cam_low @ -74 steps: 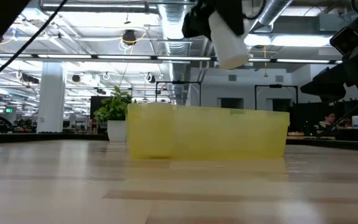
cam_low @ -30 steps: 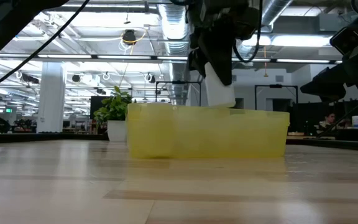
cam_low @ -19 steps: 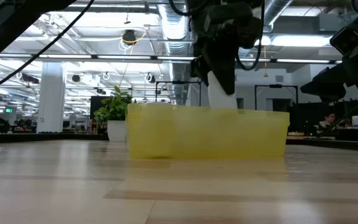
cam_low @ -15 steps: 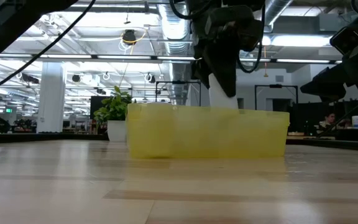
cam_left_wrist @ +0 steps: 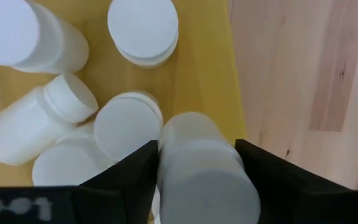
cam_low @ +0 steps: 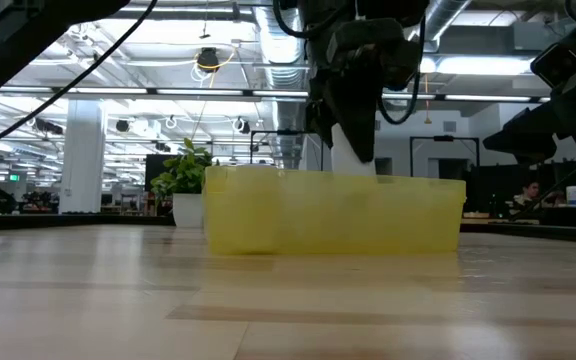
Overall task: Pick and place pill bottles into a basket
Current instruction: Put the white pill bottle into the yellow bin, then return to Home Position
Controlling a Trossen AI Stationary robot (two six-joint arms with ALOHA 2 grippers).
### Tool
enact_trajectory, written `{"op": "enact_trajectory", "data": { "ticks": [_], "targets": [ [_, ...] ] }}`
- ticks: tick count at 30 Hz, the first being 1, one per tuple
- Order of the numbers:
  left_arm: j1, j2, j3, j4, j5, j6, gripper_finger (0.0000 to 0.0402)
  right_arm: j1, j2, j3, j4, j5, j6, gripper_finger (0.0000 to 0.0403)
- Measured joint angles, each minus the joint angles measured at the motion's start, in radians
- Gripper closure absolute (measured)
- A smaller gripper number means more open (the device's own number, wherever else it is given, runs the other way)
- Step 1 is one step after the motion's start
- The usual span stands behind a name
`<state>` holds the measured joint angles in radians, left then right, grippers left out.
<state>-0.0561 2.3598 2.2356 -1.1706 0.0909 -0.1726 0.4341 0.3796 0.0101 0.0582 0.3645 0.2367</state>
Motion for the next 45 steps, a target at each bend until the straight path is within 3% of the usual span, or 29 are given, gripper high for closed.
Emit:
{"op": "enact_trajectory", "data": {
  "ticks": [21, 28, 34, 41, 45],
  "targets": [
    [-0.01, 0.0, 0.0, 0.0, 0.005, -0.016, 0.0196, 0.0, 0.0, 0.0, 0.0, 0.0, 0.0, 0.0173],
    [-0.05, -0.001, 0.118, -0.085, -0.031, -0.043, 0.0196, 0.0, 0.0, 0.0, 0.0, 0.0, 0.0, 0.0173],
    [-0.112, -0.118, 0.098, -0.051, -0.074, -0.133, 0.0196, 0.0, 0.0, 0.0, 0.001, 0.0, 0.0, 0.0173],
    [-0.172, -0.299, 0.098, 0.043, -0.314, -0.089, 0.0196, 0.0, 0.0, 0.0, 0.001, 0.0, 0.0, 0.0173],
    [-0.175, -0.435, -0.045, 0.2, -0.355, -0.02, 0.0196, 0.0, 0.0, 0.0, 0.001, 0.0, 0.0, 0.0173]
  ]
}}
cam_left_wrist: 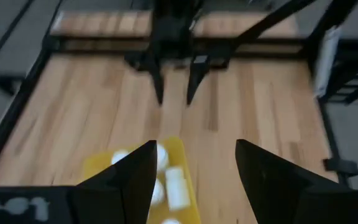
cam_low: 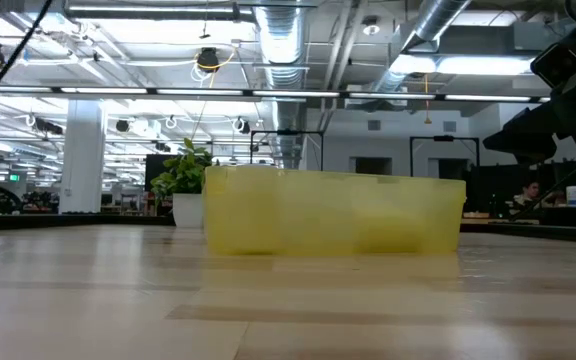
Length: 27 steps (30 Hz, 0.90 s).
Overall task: Pick and place pill bottles into a basket
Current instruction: Return to Home Position
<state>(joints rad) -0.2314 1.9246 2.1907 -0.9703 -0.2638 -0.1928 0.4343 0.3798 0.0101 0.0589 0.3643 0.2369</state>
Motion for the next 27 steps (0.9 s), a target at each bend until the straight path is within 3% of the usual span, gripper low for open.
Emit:
{"op": "enact_trajectory", "data": {
  "ticks": [3, 7, 14, 19, 27],
  "targets": [
    [0.001, -0.156, -0.279, 0.261, 0.069, 0.062, 0.0196, 0.0, 0.0, 0.0, 0.0, 0.0, 0.0, 0.0173],
    [-0.001, -0.369, -0.764, 0.709, 0.196, 0.063, 0.0196, 0.0, 0.0, 0.0, 0.0, 0.0, 0.0, 0.0173],
    [0.001, -0.657, -1.44, 1.261, 0.183, -0.006, 0.0196, 0.0, 0.0, 0.0, 0.0, 0.0, 0.0, 0.0173],
    [0.011, -0.822, -1.736, 1.476, 0.167, -0.033, 0.0196, 0.0, 0.0, 0.0, 0.0, 0.0, 0.0, 0.0173],
    [0.031, -1.043, -2.015, 1.583, 0.13, -0.033, 0.0196, 0.0, 0.0, 0.0, 0.0, 0.0, 0.0, 0.0173]
  ]
}}
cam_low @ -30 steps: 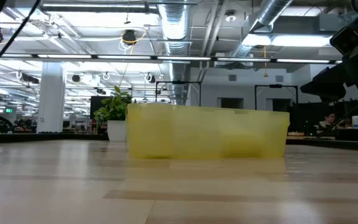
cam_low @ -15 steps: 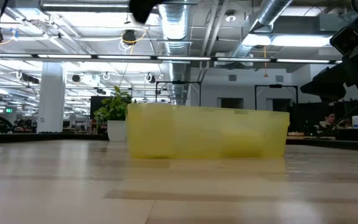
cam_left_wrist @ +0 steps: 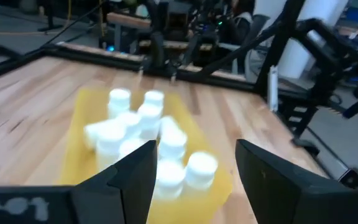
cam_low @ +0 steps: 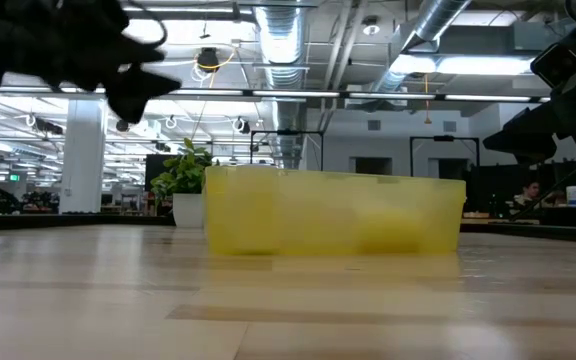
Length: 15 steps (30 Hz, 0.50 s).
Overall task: Pick and place pill bottles into a basket
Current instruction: Return to Home Position
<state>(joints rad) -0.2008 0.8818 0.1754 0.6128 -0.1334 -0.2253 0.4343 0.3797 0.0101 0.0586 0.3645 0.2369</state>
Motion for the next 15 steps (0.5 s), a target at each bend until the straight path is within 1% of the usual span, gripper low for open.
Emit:
{"op": "enact_trajectory", "data": {
  "ticks": [3, 6, 11, 15],
  "targets": [
    [0.0, -0.072, -0.084, 0.01, -0.01, -0.007, 0.0196, 0.0, 0.0, 0.0, 0.0, 0.0, 0.0, 0.0173],
    [0.0, -0.136, -0.161, 0.041, -0.012, -0.045, 0.0196, 0.0, 0.0, 0.0, 0.0, 0.0, 0.0, 0.0173],
    [0.0, -0.225, -0.165, -0.044, -0.033, -0.049, 0.0196, 0.0, 0.0, 0.0, 0.0, 0.0, 0.0, 0.0173],
    [0.0, -0.267, -0.165, -0.144, -0.09, -0.01, 0.0196, 0.0, 0.0, 0.0, 0.0, 0.0, 0.0, 0.0173]
  ]
}}
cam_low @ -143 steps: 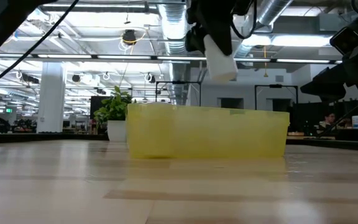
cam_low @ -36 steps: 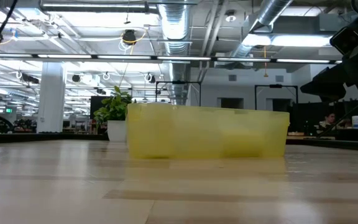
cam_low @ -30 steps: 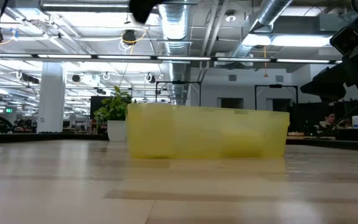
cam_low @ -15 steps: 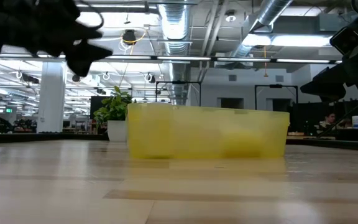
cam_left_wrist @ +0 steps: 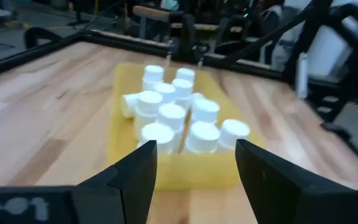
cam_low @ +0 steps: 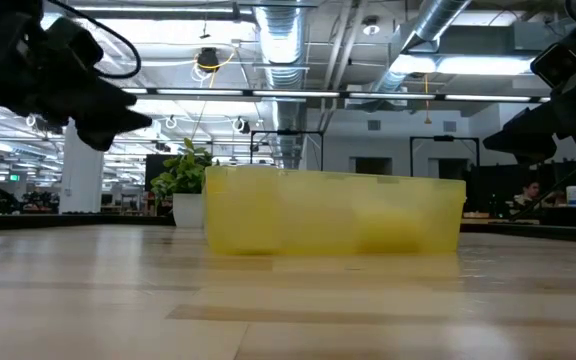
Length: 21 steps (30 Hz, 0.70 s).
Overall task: Pick and place pill bottles into a basket
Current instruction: Return to Home Position
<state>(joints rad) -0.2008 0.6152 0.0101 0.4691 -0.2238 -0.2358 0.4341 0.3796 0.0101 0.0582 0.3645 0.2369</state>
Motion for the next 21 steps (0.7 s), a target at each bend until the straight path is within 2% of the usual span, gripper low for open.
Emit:
{"op": "enact_trajectory", "data": {
  "ticks": [4, 16, 19, 21],
  "targets": [
    [0.0, -0.038, 0.0, -0.11, -0.02, 0.005, 0.0196, 0.0, 0.0, 0.0, 0.0, 0.0, 0.0, 0.0173],
    [-0.002, -0.104, -0.002, -0.123, -0.019, 0.007, 0.0196, 0.0, 0.0, 0.0, 0.0, 0.0, 0.0, 0.0173],
    [-0.035, -0.183, -0.002, -0.203, -0.024, 0.007, 0.0196, 0.0, 0.0, 0.0, 0.0, 0.0, 0.0, 0.0173],
    [-0.043, -0.284, -0.003, -0.294, -0.015, 0.007, 0.0196, 0.0, 0.0, 0.0, 0.0, 0.0, 0.0, 0.0173]
  ]
}}
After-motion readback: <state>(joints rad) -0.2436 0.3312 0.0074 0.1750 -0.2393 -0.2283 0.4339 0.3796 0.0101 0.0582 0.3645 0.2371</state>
